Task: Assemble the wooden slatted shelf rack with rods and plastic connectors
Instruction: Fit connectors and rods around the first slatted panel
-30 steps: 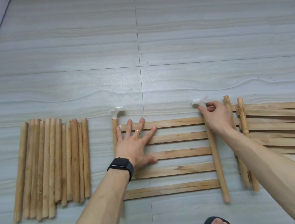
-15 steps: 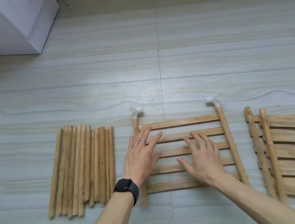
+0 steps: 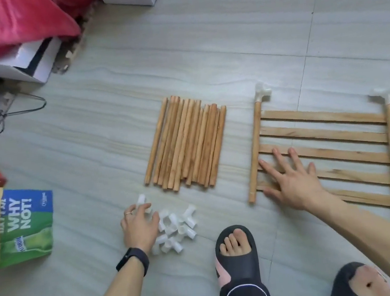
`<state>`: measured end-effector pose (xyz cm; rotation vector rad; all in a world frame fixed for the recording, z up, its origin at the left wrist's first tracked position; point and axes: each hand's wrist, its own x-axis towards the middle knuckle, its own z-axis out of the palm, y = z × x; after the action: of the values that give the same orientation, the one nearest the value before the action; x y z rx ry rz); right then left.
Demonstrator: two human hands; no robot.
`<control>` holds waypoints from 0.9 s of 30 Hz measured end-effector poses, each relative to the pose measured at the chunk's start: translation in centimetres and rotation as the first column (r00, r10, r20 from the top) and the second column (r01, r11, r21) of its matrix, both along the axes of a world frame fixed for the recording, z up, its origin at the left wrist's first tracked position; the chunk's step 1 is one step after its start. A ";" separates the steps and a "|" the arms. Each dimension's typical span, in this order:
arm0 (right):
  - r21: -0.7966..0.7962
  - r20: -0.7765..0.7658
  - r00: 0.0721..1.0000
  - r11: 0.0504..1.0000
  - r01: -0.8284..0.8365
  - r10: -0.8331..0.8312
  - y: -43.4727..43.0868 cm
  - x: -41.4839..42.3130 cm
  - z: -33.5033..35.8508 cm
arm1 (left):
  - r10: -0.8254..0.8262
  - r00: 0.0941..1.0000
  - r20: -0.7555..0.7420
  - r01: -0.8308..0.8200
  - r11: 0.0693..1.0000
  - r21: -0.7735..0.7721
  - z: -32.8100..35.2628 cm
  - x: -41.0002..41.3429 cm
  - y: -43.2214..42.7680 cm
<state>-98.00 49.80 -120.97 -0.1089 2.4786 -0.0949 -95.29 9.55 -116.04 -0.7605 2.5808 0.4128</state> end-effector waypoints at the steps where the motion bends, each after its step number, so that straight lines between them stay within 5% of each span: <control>1: 0.008 0.019 1.000 1.000 -0.010 0.009 0.0 -0.2 0.4 | -0.020 1.000 0.002 0.020 1.000 -0.003 0.0 0.1 -0.4; 8: 0.006 0.078 0.997 1.000 -0.028 0.028 -0.6 -0.9 1.8 | 0.013 1.000 0.000 -0.013 0.999 0.038 0.1 -1.5 -1.4; 13: 0.002 0.053 0.998 1.000 -0.016 0.016 -0.2 -0.6 1.4 | -0.267 0.960 -0.088 0.258 0.961 -0.105 0.5 -2.3 0.5; 17: -0.004 0.026 1.000 1.000 -0.005 0.005 -0.1 -0.6 1.3 | -0.252 0.914 -0.318 0.315 0.934 0.166 1.2 -2.3 5.1; 27: -0.035 -0.001 1.000 0.999 0.024 -0.024 0.2 -0.3 0.5 | -0.446 0.893 -0.055 0.443 0.854 0.271 -0.5 -2.9 14.5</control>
<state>-98.35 50.02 -120.43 -0.0942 2.4808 -0.1489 -98.23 24.10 -116.56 -0.0558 2.5079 0.5986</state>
